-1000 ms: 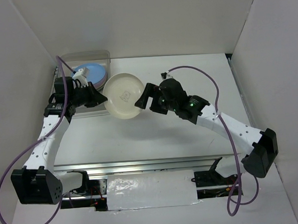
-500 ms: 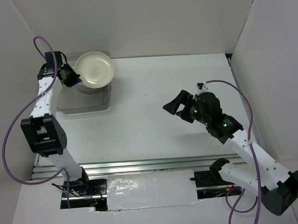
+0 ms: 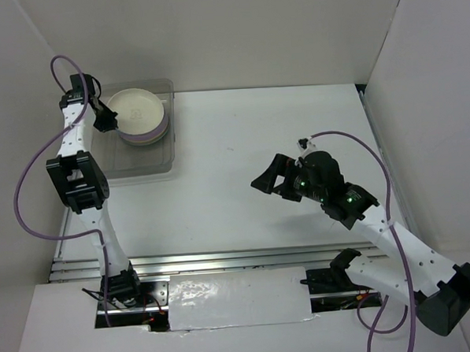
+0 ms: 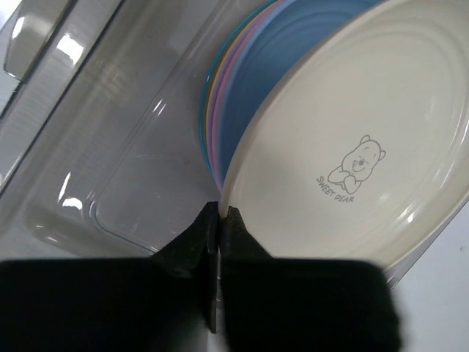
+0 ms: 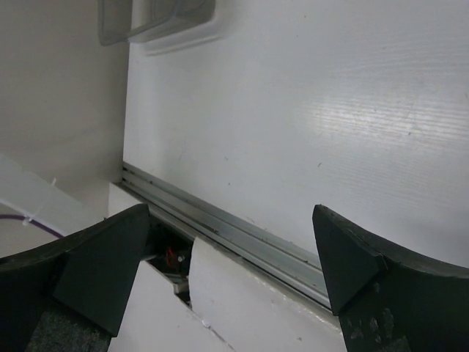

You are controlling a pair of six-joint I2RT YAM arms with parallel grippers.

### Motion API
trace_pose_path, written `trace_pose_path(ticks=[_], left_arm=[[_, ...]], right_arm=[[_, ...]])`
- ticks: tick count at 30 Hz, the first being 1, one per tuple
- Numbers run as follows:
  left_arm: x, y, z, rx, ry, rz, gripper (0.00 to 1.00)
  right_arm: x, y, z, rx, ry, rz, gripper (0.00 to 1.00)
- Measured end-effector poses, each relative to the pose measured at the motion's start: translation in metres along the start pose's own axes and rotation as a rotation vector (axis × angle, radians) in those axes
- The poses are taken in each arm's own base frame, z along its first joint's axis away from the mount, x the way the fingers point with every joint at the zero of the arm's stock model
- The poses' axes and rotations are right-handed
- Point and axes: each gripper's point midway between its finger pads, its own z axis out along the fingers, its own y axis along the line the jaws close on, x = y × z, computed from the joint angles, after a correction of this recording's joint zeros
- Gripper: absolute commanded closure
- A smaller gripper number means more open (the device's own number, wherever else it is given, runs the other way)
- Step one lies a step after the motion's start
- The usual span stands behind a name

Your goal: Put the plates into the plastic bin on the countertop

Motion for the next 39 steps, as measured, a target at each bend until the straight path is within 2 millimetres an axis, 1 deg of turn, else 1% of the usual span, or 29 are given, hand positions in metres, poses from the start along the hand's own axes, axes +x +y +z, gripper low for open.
trace_pose_path(ticks=[1, 2, 3, 9, 12, 13, 14, 16, 18, 20, 22, 23, 25, 26, 27, 30, 32, 35, 39], left_arm=[[0.000, 0.002, 0.000, -0.003, 0.002, 0.002, 0.64], [-0.002, 0.001, -0.002, 0.000, 0.001, -0.003, 0.49], [-0.005, 0.000, -0.004, 0.004, -0.006, -0.002, 0.01], [-0.029, -0.019, -0.021, 0.064, -0.071, -0.026, 0.01], [-0.030, -0.024, -0.029, 0.089, -0.075, -0.024, 0.01], [-0.029, -0.025, -0.036, 0.094, -0.075, -0.019, 0.01], [-0.026, -0.025, -0.043, 0.096, -0.075, -0.013, 0.01], [-0.017, -0.022, -0.066, 0.098, -0.069, 0.014, 0.01], [-0.005, -0.020, -0.103, 0.124, -0.081, 0.054, 0.01], [0.016, -0.014, -0.150, 0.153, -0.099, 0.119, 0.01], [0.038, -0.007, -0.197, 0.198, -0.149, 0.181, 0.01], [0.050, -0.003, -0.217, 0.224, -0.180, 0.208, 0.01], [0.082, 0.014, -0.254, 0.261, -0.207, 0.275, 0.01], [0.091, 0.022, -0.266, 0.275, -0.231, 0.290, 0.01], [0.102, 0.034, -0.277, 0.275, -0.248, 0.304, 0.01], [0.129, 0.067, -0.297, 0.268, -0.290, 0.329, 0.01], [0.143, 0.082, -0.303, 0.269, -0.301, 0.342, 0.01], [0.163, 0.094, -0.314, 0.293, -0.296, 0.351, 0.01], [0.176, 0.103, -0.332, 0.336, -0.331, 0.353, 0.01]], right_arm=[[0.002, 0.002, 0.000, -0.005, 0.008, -0.006, 0.00], [0.005, 0.005, 0.000, -0.012, 0.017, -0.016, 0.00], [0.007, 0.008, 0.001, -0.018, 0.024, -0.023, 0.00], [0.014, 0.026, 0.001, -0.045, 0.050, -0.062, 0.00], [0.013, 0.032, 0.000, -0.041, 0.048, -0.077, 0.00], [0.012, 0.033, 0.000, -0.035, 0.043, -0.085, 0.00], [0.010, 0.034, -0.002, -0.023, 0.035, -0.096, 0.00], [0.005, 0.035, -0.009, 0.028, 0.005, -0.125, 0.00], [-0.005, 0.039, -0.021, 0.075, -0.039, -0.156, 0.00], [-0.025, 0.045, -0.040, 0.114, -0.118, -0.181, 0.00], [-0.046, 0.051, -0.064, 0.146, -0.193, -0.200, 0.00], [-0.059, 0.056, -0.079, 0.156, -0.235, -0.207, 0.00], [-0.084, 0.066, -0.111, 0.156, -0.329, -0.212, 0.00], [-0.094, 0.070, -0.129, 0.153, -0.370, -0.214, 0.00], [-0.103, 0.072, -0.144, 0.151, -0.407, -0.216, 0.00], [-0.122, 0.068, -0.188, 0.158, -0.501, -0.217, 0.00], [-0.127, 0.060, -0.211, 0.165, -0.542, -0.219, 0.00], [-0.124, 0.044, -0.232, 0.183, -0.561, -0.228, 0.00], [-0.113, 0.027, -0.244, 0.185, -0.551, -0.247, 0.00]])
